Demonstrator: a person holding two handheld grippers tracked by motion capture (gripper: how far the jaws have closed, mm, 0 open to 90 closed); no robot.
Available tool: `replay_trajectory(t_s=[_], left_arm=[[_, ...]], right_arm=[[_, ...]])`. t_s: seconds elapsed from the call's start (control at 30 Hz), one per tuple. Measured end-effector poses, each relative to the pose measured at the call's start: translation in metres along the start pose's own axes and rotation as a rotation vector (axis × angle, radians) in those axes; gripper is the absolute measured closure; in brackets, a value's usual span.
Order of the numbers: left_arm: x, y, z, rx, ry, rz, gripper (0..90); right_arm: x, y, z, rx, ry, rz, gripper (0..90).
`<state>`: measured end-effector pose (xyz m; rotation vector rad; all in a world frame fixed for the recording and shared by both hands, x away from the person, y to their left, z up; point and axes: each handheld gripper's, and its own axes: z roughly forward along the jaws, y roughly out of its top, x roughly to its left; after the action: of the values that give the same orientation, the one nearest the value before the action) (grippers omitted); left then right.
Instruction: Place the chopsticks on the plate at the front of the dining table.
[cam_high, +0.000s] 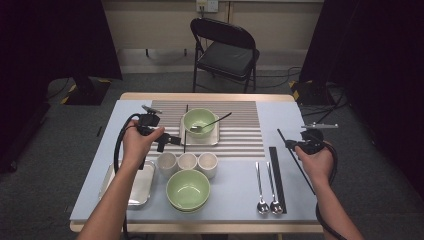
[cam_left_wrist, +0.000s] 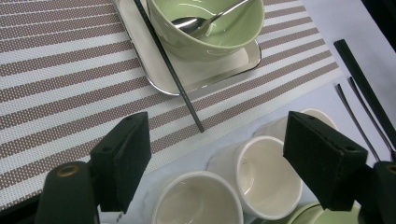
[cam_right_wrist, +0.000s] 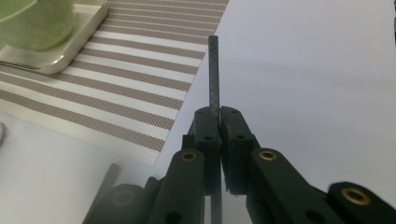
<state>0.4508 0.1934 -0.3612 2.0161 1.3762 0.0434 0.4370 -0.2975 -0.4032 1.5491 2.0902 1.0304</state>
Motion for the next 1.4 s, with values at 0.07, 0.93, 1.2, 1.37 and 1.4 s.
replay_trajectory(t_s=[0.07, 0.93, 1.2, 1.37, 1.4], left_arm=[[-0.002, 0.000, 0.001, 0.000, -0.001, 0.003, 22.7], [-0.009, -0.001, -0.002, -0.003, -0.020, 0.019, 19.4], [-0.017, 0.001, -0.001, -0.001, -0.033, 0.038, 19.4], [-0.023, 0.003, 0.000, -0.003, -0.046, 0.049, 19.2], [-0.024, 0.003, 0.000, -0.005, -0.049, 0.048, 19.2]], right_arm=[[0.003, 0.004, -0.002, -0.006, 0.000, -0.005, 86.4], [0.045, 0.045, -0.014, -0.053, 0.022, -0.060, 86.4], [0.059, 0.056, -0.018, -0.066, 0.035, -0.073, 86.4], [0.067, 0.059, -0.018, -0.070, 0.036, -0.078, 86.4], [0.067, 0.060, -0.017, -0.073, 0.039, -0.079, 86.4]])
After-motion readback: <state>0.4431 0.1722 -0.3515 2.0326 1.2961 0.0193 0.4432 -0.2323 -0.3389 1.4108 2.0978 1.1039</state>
